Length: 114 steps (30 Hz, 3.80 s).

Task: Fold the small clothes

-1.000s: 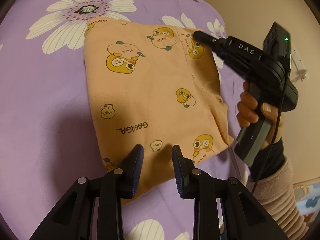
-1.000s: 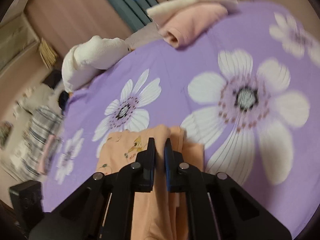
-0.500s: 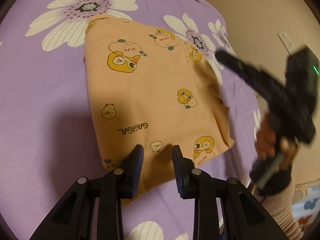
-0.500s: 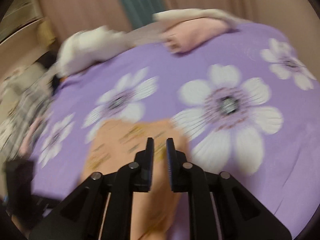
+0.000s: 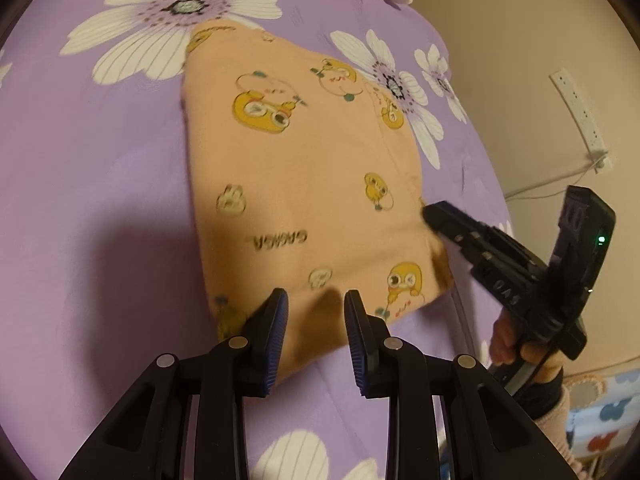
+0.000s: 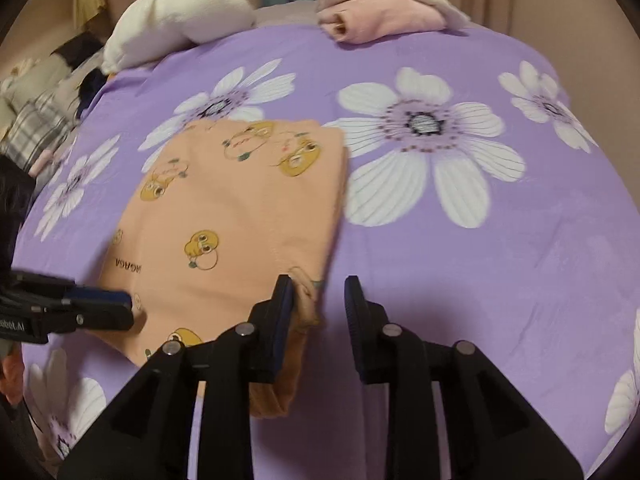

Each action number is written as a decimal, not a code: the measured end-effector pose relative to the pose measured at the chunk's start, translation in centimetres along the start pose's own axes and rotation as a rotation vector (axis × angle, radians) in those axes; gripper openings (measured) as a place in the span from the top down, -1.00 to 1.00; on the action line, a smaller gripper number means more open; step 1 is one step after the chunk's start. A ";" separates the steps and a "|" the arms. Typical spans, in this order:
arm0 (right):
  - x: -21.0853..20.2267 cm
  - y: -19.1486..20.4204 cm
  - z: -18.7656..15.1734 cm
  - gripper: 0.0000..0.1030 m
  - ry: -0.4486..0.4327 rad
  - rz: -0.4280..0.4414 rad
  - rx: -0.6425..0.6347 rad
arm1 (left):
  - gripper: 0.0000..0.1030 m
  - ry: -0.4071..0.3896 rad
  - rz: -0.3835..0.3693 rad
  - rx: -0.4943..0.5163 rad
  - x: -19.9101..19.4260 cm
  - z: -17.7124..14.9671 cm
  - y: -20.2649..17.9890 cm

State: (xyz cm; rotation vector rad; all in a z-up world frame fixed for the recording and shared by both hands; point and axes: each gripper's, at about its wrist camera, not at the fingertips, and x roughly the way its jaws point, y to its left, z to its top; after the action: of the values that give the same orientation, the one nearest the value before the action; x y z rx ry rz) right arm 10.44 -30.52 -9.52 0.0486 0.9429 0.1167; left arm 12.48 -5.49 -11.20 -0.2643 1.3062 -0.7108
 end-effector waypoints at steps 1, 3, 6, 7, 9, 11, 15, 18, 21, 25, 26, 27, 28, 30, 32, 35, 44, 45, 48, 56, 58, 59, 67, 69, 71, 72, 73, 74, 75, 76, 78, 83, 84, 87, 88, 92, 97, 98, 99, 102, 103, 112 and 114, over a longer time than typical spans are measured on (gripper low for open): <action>-0.7 -0.1 0.0 0.51 -0.012 -0.003 0.004 | 0.47 -0.005 0.002 0.002 -0.4 -0.3 0.0; -2.3 0.4 -0.1 0.51 -0.061 -0.007 -0.016 | 0.47 -0.018 0.015 0.017 -1.5 -1.0 0.0; -4.5 1.1 -0.5 0.51 -0.110 0.039 -0.018 | 0.47 -0.055 0.022 0.033 -3.0 -1.9 -0.1; -5.0 1.3 -0.7 0.51 -0.126 0.066 -0.018 | 0.47 -0.066 0.020 0.038 -3.3 -2.0 -0.2; -5.5 1.9 -1.2 0.53 -0.143 0.126 -0.013 | 0.47 -0.073 0.021 0.047 -3.3 -2.4 -0.4; -4.9 2.5 -1.9 0.58 -0.119 0.159 -0.015 | 0.47 -0.058 0.033 0.055 -2.5 -2.6 -0.6; -2.2 2.9 -3.6 0.72 -0.040 0.097 -0.020 | 0.47 -0.034 0.064 0.059 -0.8 -2.5 -0.6; -1.0 1.0 -4.5 0.72 -0.019 0.025 0.030 | 0.47 -0.031 0.052 0.030 -0.5 -2.4 -0.1; -1.5 -0.1 -4.7 0.72 -0.045 0.016 0.067 | 0.47 -0.030 0.043 0.017 -0.7 -2.2 0.2; -2.0 -2.4 -4.6 0.79 -0.059 -0.052 0.150 | 0.47 -0.029 0.050 0.014 -1.1 -2.5 0.3; -2.1 -3.2 -4.6 0.81 -0.047 -0.073 0.181 | 0.47 -0.030 0.049 0.014 -1.3 -2.7 0.3; -2.6 -3.8 -4.8 0.80 -0.056 -0.038 0.210 | 0.47 -0.034 0.047 0.017 -1.7 -2.9 0.3; -3.6 -4.1 -5.0 0.79 -0.084 0.002 0.224 | 0.47 -0.036 0.047 0.021 -1.9 -3.0 0.3; -5.3 -3.4 -5.3 0.76 -0.132 0.045 0.199 | 0.47 -0.047 0.050 0.026 -2.5 -3.2 0.0; -6.0 -2.4 -5.4 0.77 -0.146 0.094 0.176 | 0.47 -0.066 0.032 0.033 -3.1 -3.3 -0.5; -6.4 -0.3 -5.7 0.79 -0.159 0.173 0.123 | 0.47 -0.082 0.021 0.056 -3.4 -3.3 -1.2; -1.8 1.2 -5.9 0.91 -0.040 0.140 0.134 | 0.47 -0.035 0.069 0.035 -0.9 -3.4 -0.1; -1.7 0.6 -6.1 0.94 -0.039 0.135 0.161 | 0.47 -0.033 0.063 0.030 -0.9 -3.5 0.1; -2.1 0.0 -6.3 0.84 -0.052 0.123 0.184 | 0.47 -0.032 0.061 0.028 -1.3 -3.7 0.2; -3.8 0.0 -6.5 0.71 -0.065 0.112 0.197 | -0.12 -0.109 0.139 0.034 -4.1 -5.0 0.0; -4.1 0.2 -6.7 0.66 -0.066 0.117 0.198 | -0.22 -0.136 0.154 0.027 -4.7 -5.2 0.1; -4.2 0.4 -6.8 0.58 -0.065 0.125 0.200 | -0.22 -0.142 0.158 0.025 -4.9 -5.2 0.1; -4.5 1.1 -7.1 0.13 -0.056 0.189 0.243 | -0.42 -0.168 0.171 -0.019 -5.9 -5.6 0.8; -4.7 1.1 -7.1 -0.05 -0.059 0.202 0.260 | -0.43 -0.168 0.160 -0.037 -6.1 -5.6 1.0; -4.8 1.0 -7.0 -0.10 -0.061 0.225 0.282 | -0.44 -0.165 0.156 -0.047 -6.1 -5.6 1.3; -4.8 1.0 -7.0 -0.15 -0.058 0.239 0.297 | -0.45 -0.165 0.153 -0.050 -6.1 -5.6 1.2; -4.8 0.9 -7.0 -0.17 -0.056 0.247 0.308 | -0.47 -0.164 0.150 -0.052 -6.1 -5.5 1.2; -4.8 0.8 -7.0 -0.20 -0.053 0.255 0.319 | -0.49 -0.163 0.145 -0.054 -6.1 -5.5 1.3; -4.7 0.8 -7.0 -0.22 -0.051 0.261 0.329 | -0.55 -0.162 0.139 -0.057 -6.0 -5.4 1.3; -4.7 0.7 -7.0 -0.23 -0.050 0.269 0.340 | -0.61 -0.163 0.135 -0.058 -6.0 -5.4 1.3; -4.6 0.4 -7.0 -0.26 -0.045 0.284 0.366 | -0.63 -0.164 0.132 -0.059 -6.0 -5.3 1.4; -4.4 0.5 -6.8 -0.29 -0.037 0.279 0.373 | -0.64 -0.161 0.135 -0.059 -5.9 -5.1 1.4; -4.3 0.5 -6.8 -0.30 -0.037 0.280 0.374 | -0.65 -0.160 0.134 -0.061 -5.8 -5.0 1.4; -4.2 0.2 -6.6 -0.34 -0.035 0.283 0.377 | -0.73 -0.152 0.108 -0.074 -5.6 -4.6 1.8; -4.1 0.2 -6.5 -0.35 -0.033 0.282 0.379 | -0.74 -0.152 0.086 -0.084 -5.6 -4.5 2.0; -3.6 -0.3 -6.3 -0.40 -0.030 0.289 0.394 | -0.77 -0.159 0.068 -0.097 -5.2 -3.8 2.3; -2.9 -1.0 -6.1 -0.43 -0.026 0.310 0.426 | -0.79 -0.171 0.076 -0.089 -4.7 -3.0 2.5; -2.8 -1.1 -6.1 -0.43 -0.025 0.316 0.432 | -0.79 -0.170 0.073 -0.083 -4.6 -2.9 2.4; -2.7 -1.2 -6.0 -0.43 -0.025 0.319 0.436 | -0.79 -0.168 0.068 -0.074 -4.5 -2.7 2.4; -2.3 -1.5 -5.8 -0.44 -0.027 0.332 0.448 | -0.79 -0.165 0.067 -0.050 -4.1 -2.2 2.2; -2.2 -1.6 -5.7 -0.45 -0.026 0.333 0.449 | -0.79 -0.161 0.061 -0.046 -3.9 -2.1 2.2; -0.9 -1.9 -4.6 -0.53 -0.020 0.355 0.463 | -0.79 -0.120 -0.037 -0.080 -2.2 -0.4 2.9; -0.8 -2.0 -4.4 -0.53 -0.024 0.363 0.467 | -0.79 -0.112 -0.064 -0.103 -1.8 0.2 3.3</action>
State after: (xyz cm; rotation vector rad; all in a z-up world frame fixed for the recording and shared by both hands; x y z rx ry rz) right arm 6.57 -32.65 -11.65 0.6527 0.9139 0.2282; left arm 13.57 -1.93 -11.56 -0.4253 1.2335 -0.6744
